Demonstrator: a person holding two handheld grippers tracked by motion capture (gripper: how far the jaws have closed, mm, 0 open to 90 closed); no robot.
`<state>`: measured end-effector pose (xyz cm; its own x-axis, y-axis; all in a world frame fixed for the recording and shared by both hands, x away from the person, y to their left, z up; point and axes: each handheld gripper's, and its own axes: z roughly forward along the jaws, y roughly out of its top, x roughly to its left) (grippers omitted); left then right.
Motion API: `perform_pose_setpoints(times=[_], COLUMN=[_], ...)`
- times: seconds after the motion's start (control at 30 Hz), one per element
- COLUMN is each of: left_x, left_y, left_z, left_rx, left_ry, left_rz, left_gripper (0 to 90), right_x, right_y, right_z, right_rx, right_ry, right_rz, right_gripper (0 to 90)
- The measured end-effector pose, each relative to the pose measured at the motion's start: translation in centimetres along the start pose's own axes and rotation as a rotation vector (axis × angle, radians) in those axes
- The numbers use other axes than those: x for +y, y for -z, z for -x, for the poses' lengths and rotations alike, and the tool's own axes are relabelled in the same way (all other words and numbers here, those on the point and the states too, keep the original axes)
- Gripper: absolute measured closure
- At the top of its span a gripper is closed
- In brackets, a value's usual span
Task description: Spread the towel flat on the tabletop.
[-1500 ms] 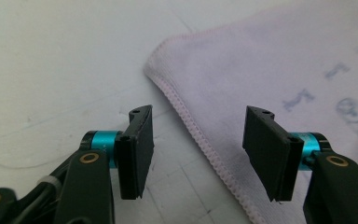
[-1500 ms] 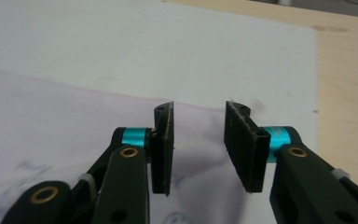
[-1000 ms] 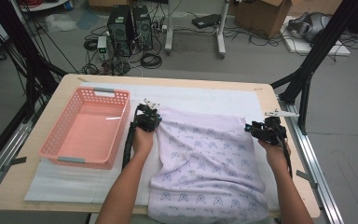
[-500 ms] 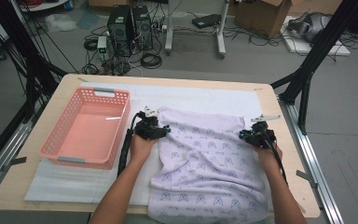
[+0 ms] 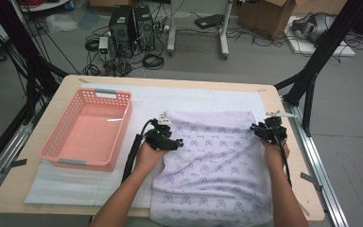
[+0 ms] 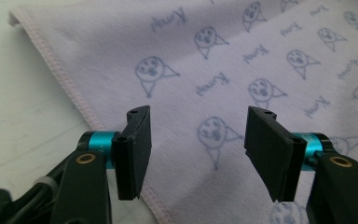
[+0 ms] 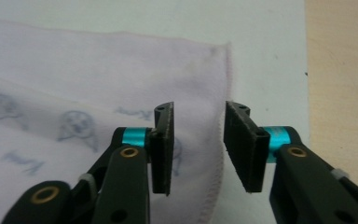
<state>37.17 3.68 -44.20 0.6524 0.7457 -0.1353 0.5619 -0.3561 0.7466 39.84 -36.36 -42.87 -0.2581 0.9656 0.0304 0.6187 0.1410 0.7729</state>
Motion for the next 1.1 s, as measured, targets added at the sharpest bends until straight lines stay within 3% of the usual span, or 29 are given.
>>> perform_pose_setpoints(times=[0.07,0.13,0.17,0.23,0.27,0.33,0.4,0.47,0.57,0.67,0.83,1.0,1.1], left_x=[-0.8,-1.1,-1.0,-0.9,-0.8,-0.6,-0.4,-0.5,-0.8,-1.4,-2.7,-4.3,-5.5], left_y=[-0.1,0.0,0.1,0.0,0.1,0.2,0.5,0.7,0.9,1.7,3.7,4.9,5.1], left_z=[0.6,0.8,0.8,0.4,0.0,-1.5,-2.8,-3.2,-2.8,-1.8,-0.9,-0.1,0.2], left_rx=[0.077,0.103,0.129,0.137,0.164,0.225,0.26,0.243,0.168,0.102,0.054,0.027,0.015], left_ry=[-0.07,-0.096,-0.134,-0.103,-0.089,-0.012,0.034,0.063,0.081,0.065,0.057,0.052,0.056], left_rz=[0.038,0.055,0.052,0.054,0.061,0.103,0.129,0.15,0.15,0.15,0.179,0.165,0.122], left_gripper=[54.5,66.0,81.7,87.7,87.9,88.1,88.0,86.0,59.5,47.5,43.8,39.1,37.8], right_x=[0.1,0.1,0.0,-0.3,-0.6,-1.2,-2.0,-2.9,-4.6,-6.1,-7.5,-8.2,-8.3], right_y=[1.0,1.8,2.2,2.8,3.3,4.0,4.8,5.5,6.2,6.4,6.9,7.3,7.5], right_z=[-0.1,-0.2,-0.4,-0.6,-0.8,-1.2,-1.7,-2.1,-2.5,-2.6,-2.9,-3.1,-3.5], right_rx=[0.037,0.072,0.091,0.124,0.147,0.169,0.204,0.233,0.273,0.289,0.294,0.257,0.268], right_ry=[0.008,0.019,0.028,0.048,0.062,0.086,0.101,0.114,0.135,0.14,0.157,0.208,0.227], right_rz=[0.019,0.022,0.02,0.013,0.013,0.014,0.008,-0.002,-0.018,-0.039,-0.04,-0.082,-0.089], right_gripper=[60.2,59.1,58.8,58.6,58.6,58.6,57.7,54.1,51.1,49.6,48.6,48.3,53.5])
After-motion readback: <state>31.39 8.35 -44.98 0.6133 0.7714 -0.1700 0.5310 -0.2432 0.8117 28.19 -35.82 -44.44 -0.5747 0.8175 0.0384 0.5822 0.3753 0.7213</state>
